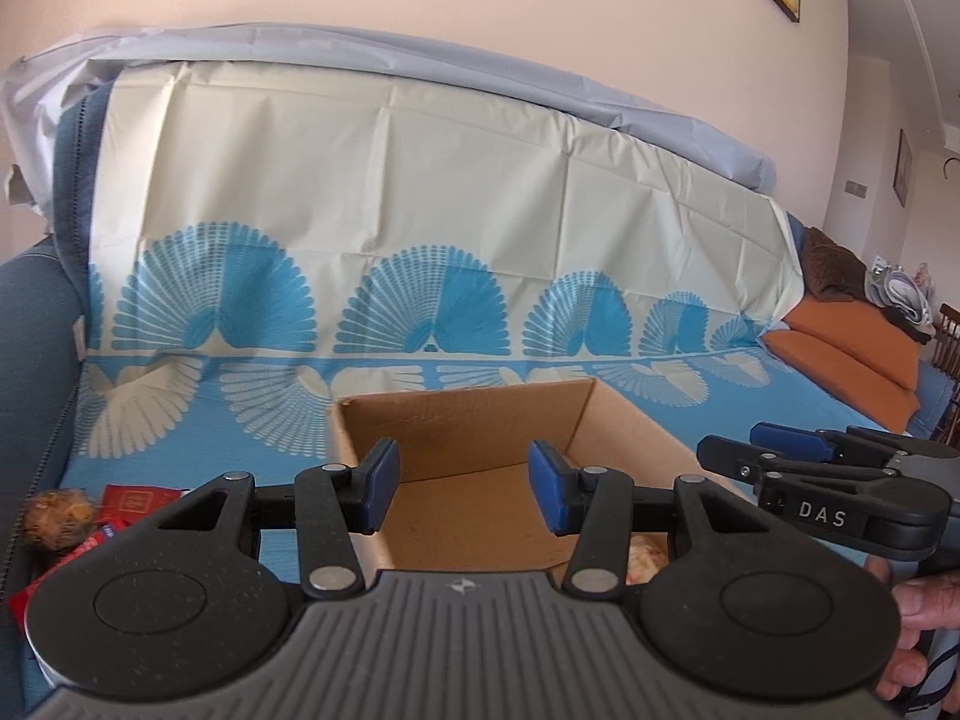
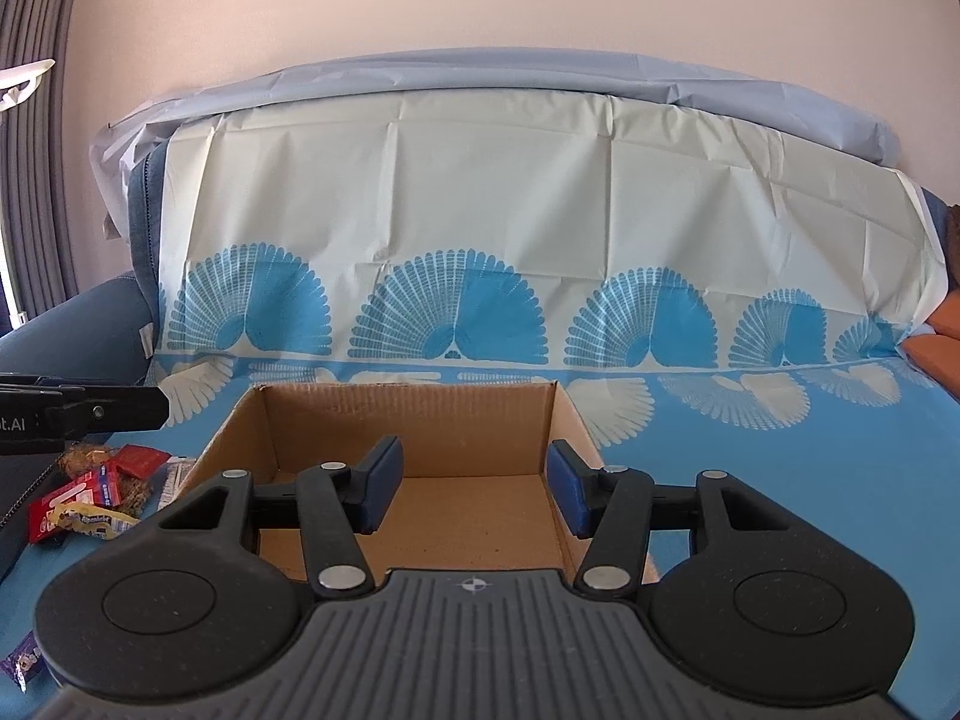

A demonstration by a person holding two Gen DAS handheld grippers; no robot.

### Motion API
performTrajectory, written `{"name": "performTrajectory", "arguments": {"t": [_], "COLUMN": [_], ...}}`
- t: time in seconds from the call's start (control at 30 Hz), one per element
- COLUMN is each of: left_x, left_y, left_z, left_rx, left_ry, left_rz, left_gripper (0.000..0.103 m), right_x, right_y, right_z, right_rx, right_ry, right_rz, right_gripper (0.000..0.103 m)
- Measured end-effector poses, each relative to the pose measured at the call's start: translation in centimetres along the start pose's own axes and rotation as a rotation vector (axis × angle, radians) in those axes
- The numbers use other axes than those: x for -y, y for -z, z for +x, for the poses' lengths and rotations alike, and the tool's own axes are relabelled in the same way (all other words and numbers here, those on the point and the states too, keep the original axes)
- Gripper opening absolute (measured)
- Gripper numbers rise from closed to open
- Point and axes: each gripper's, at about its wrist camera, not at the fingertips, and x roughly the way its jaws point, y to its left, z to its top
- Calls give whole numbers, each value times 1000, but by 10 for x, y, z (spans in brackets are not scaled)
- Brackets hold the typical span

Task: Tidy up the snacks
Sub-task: 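Move both open tools back toward the snack pile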

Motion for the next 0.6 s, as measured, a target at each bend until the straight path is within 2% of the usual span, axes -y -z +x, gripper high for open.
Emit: {"name": "performTrajectory", "arguments": {"t": [0.13,0.17,0.2,0.27,0.33,0.4,0.5,0.57,0.6], "left_x": [-15,-19,-24,-38,-53,-73,-114,-143,-156], "left_y": [1,2,2,1,-4,-9,-2,1,-1], "left_z": [-15,-20,-25,-31,-35,-44,-60,-60,-63], "left_rx": [24,33,32,11,-6,8,23,-43,-33], "left_ry": [-70,-94,-106,-103,-123,-178,-258,-339,-359], "left_rz": [27,48,63,98,154,191,156,56,-3], "left_gripper": [50,48,41,35,25,25,25,19,19], "right_x": [-15,-18,-22,-30,-43,-61,-95,-120,-132], "right_y": [-2,-3,-4,-5,-5,-4,-2,2,4], "right_z": [1,1,0,0,0,-1,-7,-12,-14], "right_rx": [5,8,12,19,24,39,54,63,64], "right_ry": [-32,-43,-58,-97,-133,-180,-257,-306,-337], "right_rz": [10,19,31,60,72,63,4,-59,-90], "right_gripper": [54,51,41,32,29,28,28,29,29]}}
